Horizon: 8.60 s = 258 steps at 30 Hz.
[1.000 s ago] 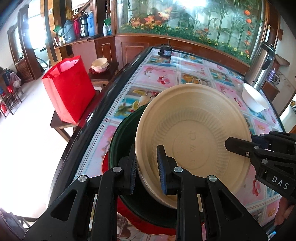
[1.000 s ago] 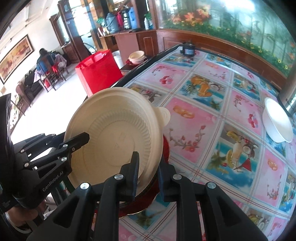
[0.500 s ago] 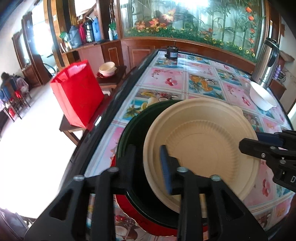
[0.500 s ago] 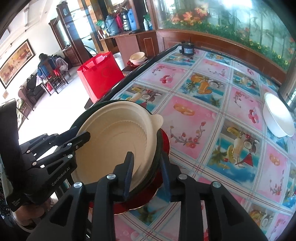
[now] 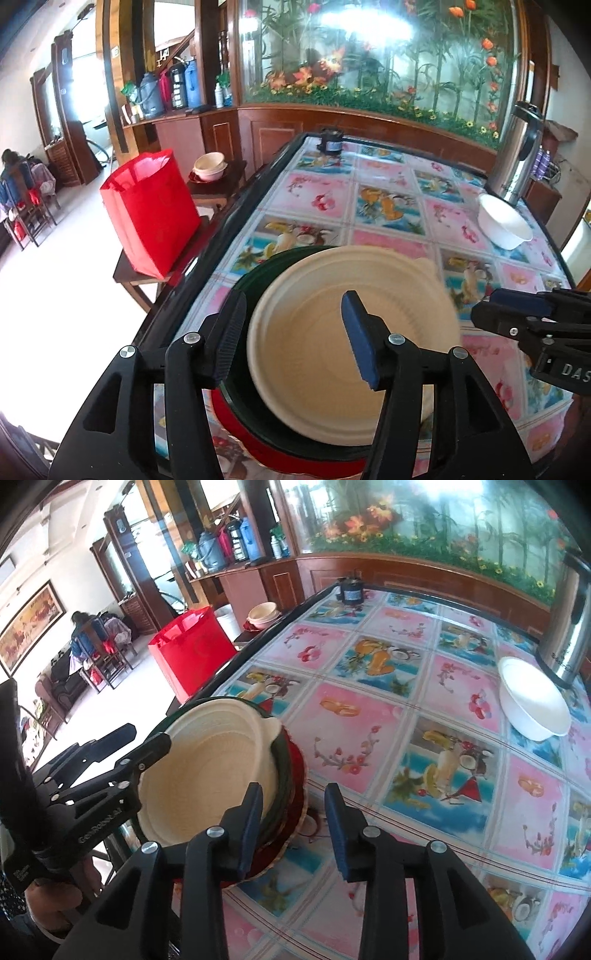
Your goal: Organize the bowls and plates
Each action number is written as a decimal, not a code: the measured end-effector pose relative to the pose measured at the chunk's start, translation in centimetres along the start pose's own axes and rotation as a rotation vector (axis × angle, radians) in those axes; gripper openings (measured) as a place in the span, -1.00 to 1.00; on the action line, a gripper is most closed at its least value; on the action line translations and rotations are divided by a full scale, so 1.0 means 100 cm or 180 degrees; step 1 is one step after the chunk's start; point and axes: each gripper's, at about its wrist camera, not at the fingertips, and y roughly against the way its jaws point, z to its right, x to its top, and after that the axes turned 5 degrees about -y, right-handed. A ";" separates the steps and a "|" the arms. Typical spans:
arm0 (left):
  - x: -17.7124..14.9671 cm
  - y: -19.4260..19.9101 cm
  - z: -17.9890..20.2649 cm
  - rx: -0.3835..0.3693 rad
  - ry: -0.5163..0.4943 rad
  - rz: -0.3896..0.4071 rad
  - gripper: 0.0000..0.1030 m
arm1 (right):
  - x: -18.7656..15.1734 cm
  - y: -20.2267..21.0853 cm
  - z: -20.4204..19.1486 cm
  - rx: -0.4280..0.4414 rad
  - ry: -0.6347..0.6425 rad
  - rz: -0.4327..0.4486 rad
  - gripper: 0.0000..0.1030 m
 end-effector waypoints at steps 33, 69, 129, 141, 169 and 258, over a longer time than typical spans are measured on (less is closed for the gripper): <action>0.082 -0.102 0.230 -0.0841 -0.0240 -0.0483 0.16 | -0.008 0.043 0.256 -0.0623 -0.1295 0.0113 -0.21; 0.117 -0.211 0.307 -0.0973 -0.0269 -0.0653 -0.42 | 0.077 -0.021 0.345 -0.0269 -0.1347 0.0113 -0.76; 0.008 -0.003 0.177 -0.1036 -0.0608 -0.0349 -0.69 | -0.041 0.066 0.152 -0.0167 -0.0845 0.0099 -0.72; 0.021 0.017 0.123 -0.0874 -0.0380 -0.0149 -0.69 | -0.014 0.068 0.097 -0.0096 -0.0488 0.0195 -0.72; 0.006 0.019 -0.007 -0.0379 0.0173 -0.0154 -0.69 | 0.023 -0.001 -0.017 0.0183 0.0167 -0.0098 -0.72; -0.042 0.050 0.021 0.0196 -0.0075 0.0576 0.53 | -0.059 0.017 -0.015 -0.0578 0.0065 0.0762 0.54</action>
